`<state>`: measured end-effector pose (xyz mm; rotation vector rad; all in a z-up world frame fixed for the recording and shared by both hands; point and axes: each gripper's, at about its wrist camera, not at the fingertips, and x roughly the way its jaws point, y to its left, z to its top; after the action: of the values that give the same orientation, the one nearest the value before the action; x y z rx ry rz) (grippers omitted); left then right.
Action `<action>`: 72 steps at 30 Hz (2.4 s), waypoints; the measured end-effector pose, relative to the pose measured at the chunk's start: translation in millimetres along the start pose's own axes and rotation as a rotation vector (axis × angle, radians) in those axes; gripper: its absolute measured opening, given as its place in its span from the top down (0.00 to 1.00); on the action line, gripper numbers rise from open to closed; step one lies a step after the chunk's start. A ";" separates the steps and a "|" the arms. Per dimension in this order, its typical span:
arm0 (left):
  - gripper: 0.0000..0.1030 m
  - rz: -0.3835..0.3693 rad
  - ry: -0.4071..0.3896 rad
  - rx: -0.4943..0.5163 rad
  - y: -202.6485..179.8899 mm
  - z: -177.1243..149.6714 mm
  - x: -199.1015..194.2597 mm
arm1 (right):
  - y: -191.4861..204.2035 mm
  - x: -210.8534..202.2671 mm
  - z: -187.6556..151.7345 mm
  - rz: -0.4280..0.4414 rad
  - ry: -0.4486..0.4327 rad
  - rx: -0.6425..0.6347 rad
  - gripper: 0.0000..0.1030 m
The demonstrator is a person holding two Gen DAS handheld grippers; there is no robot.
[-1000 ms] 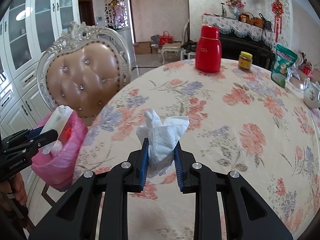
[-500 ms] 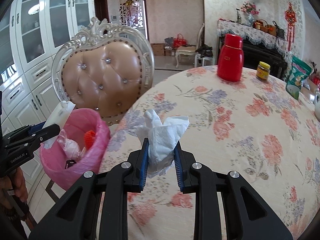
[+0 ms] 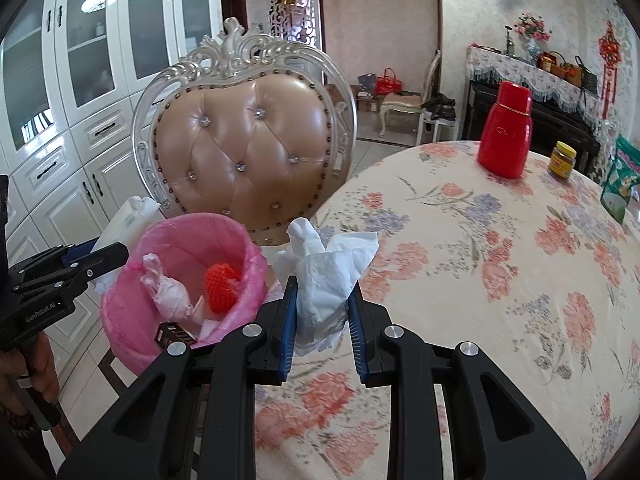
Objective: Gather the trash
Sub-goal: 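Carry the tissue pack and crumpled tissue over the pink wastebasket, then open both tools to drop the tissues into the wastebasket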
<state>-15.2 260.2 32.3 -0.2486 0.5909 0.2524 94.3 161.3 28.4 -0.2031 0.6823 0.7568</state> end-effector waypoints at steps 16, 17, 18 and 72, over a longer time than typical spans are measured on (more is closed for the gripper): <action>0.64 0.041 -0.002 -0.042 40.9 -2.5 -6.3 | 48.5 27.5 12.9 0.057 0.017 -0.053 0.77; 0.64 0.044 -0.002 -0.044 42.9 -2.4 -6.6 | 50.6 28.8 13.6 0.061 0.018 -0.055 0.77; 0.64 0.046 -0.001 -0.046 45.0 -2.7 -6.9 | 53.6 30.3 14.2 0.065 0.019 -0.057 0.77; 0.25 0.079 0.052 -0.133 73.0 -19.0 -24.5 | 94.5 55.4 3.8 0.145 0.073 -0.060 0.45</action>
<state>-66.8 319.0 19.6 -0.3618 0.6370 0.3633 60.0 262.1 2.5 -0.2389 0.7498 0.9133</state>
